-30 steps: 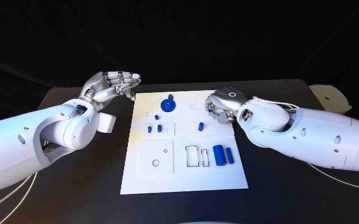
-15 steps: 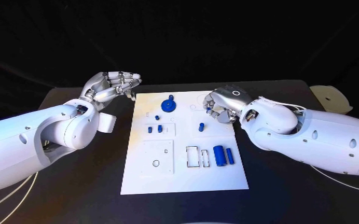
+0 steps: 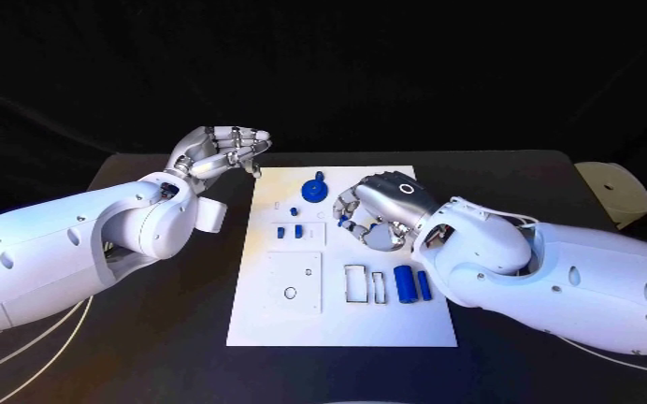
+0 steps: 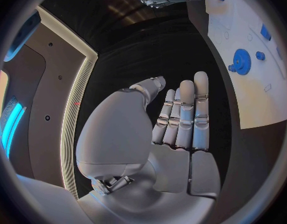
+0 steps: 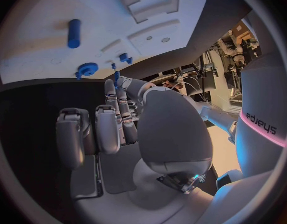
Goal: Assemble the parts on the task board
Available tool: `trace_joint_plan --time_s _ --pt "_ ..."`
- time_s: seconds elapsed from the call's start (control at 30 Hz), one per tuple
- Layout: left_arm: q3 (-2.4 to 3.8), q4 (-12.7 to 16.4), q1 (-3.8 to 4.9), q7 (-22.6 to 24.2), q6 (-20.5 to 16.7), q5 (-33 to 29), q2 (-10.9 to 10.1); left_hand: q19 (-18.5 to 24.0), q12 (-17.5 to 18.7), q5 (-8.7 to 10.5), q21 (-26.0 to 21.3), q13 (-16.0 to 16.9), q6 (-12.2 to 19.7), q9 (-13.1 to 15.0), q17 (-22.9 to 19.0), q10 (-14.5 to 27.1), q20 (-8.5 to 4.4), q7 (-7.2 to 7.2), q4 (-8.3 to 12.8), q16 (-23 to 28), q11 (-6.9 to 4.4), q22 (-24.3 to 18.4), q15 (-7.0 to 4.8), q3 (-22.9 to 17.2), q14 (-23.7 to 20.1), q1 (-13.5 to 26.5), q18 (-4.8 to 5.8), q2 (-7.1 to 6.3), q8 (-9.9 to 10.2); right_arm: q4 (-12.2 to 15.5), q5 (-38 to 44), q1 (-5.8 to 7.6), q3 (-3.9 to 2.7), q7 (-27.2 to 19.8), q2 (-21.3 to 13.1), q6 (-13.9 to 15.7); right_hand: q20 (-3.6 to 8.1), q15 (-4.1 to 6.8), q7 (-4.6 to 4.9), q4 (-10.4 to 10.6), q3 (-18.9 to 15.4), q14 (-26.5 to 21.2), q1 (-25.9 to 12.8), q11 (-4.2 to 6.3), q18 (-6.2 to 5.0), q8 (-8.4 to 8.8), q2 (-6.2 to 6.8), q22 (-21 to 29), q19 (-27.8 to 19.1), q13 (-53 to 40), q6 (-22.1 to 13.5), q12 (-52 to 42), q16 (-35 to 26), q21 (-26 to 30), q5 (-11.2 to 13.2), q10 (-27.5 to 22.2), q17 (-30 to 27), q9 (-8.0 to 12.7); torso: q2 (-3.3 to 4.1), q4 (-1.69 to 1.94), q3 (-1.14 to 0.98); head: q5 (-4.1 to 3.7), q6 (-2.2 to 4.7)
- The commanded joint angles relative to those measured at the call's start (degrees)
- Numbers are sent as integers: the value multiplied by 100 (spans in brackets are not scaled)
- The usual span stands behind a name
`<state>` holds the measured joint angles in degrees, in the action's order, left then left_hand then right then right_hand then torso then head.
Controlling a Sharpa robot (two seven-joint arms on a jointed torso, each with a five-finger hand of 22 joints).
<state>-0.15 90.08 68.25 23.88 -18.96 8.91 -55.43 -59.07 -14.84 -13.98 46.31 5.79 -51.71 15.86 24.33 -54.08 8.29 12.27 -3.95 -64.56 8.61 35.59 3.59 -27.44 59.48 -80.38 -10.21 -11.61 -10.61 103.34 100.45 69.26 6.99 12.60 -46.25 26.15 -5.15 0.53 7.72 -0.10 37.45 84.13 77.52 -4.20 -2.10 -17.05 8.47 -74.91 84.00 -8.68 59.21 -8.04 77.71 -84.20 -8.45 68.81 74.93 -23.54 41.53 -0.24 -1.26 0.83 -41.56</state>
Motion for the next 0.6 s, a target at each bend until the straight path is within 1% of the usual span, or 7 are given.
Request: trace_joint_plan --time_s 0.03,0.07,0.17,0.33,0.4,0.5,0.6 --pt "2 -81 3 57 68 -46 118 -41 -20 -12 -27 -10 38 -6 -8 54 9 1 4 13 -5 -9 8 -36 -44 -42 -31 -13 17 40 -95 -133 4 -188 105 162 23 35 3 -31 7 383 -30 41 67 -19 -1 -1121 362 -3 21 -8 22 -14 -29 68 313 -9 -23 40 28 88 -34" --pt "2 -128 3 59 70 -47 174 -41 -20 -12 -27 -10 38 -6 -8 54 9 1 4 13 -5 -9 8 -36 -44 -42 -31 -13 17 25 -94 -193 6 -208 168 169 23 34 6 -36 10 384 -32 38 66 -17 0 -1118 360 -4 12 -1 27 -9 -35 62 315 -11 -35 52 34 125 -54" --pt "2 -211 5 62 70 -47 281 -40 -22 -12 -28 -10 38 -6 -9 56 10 1 4 12 -4 -9 9 -37 -45 -41 -31 -12 17 -28 -82 -309 17 -244 296 167 23 33 7 -38 10 383 -32 38 66 -17 1 -1117 359 -4 11 0 26 -8 -37 62 313 -12 -46 53 49 227 -98" --pt "1 -294 9 64 78 -47 406 -39 -23 -12 -28 -10 38 -6 -9 57 11 0 4 12 -4 -9 10 -37 -46 -40 -31 -11 17 -136 -71 -492 38 -289 481 146 23 33 7 -38 10 383 -32 38 66 -17 1 -1117 359 -4 11 0 26 -8 -37 62 313 -12 -58 58 69 345 -151" --pt "1 -317 10 60 81 -47 439 -38 -25 -11 -29 -11 37 -6 -10 59 12 0 4 12 -3 -10 11 -38 -48 -38 -31 -11 17 -183 -66 -549 47 -299 541 130 23 33 7 -38 10 383 -32 38 66 -17 1 -1117 359 -4 11 0 26 -8 -37 62 313 -12 -56 55 62 398 -176" --pt "1 -343 12 53 85 -46 475 -38 -25 -11 -29 -11 37 -6 -10 59 12 0 4 12 -3 -10 11 -38 -48 -38 -31 -11 17 -262 -57 -608 60 -307 616 105 23 33 8 -41 12 384 -33 37 66 -17 -1 -1117 359 -6 10 1 30 -7 -41 63 315 -15 -49 59 60 462 -212" --pt "1 -361 15 45 87 -46 501 -37 -26 -11 -30 -11 36 -6 -11 61 13 -1 4 11 -3 -10 11 -38 -49 -36 -31 -11 17 -342 -36 -654 72 -308 670 78 23 33 8 -41 12 384 -33 37 66 -17 -1 -1117 359 -6 10 1 30 -7 -41 63 315 -15 -49 64 63 504 -238"
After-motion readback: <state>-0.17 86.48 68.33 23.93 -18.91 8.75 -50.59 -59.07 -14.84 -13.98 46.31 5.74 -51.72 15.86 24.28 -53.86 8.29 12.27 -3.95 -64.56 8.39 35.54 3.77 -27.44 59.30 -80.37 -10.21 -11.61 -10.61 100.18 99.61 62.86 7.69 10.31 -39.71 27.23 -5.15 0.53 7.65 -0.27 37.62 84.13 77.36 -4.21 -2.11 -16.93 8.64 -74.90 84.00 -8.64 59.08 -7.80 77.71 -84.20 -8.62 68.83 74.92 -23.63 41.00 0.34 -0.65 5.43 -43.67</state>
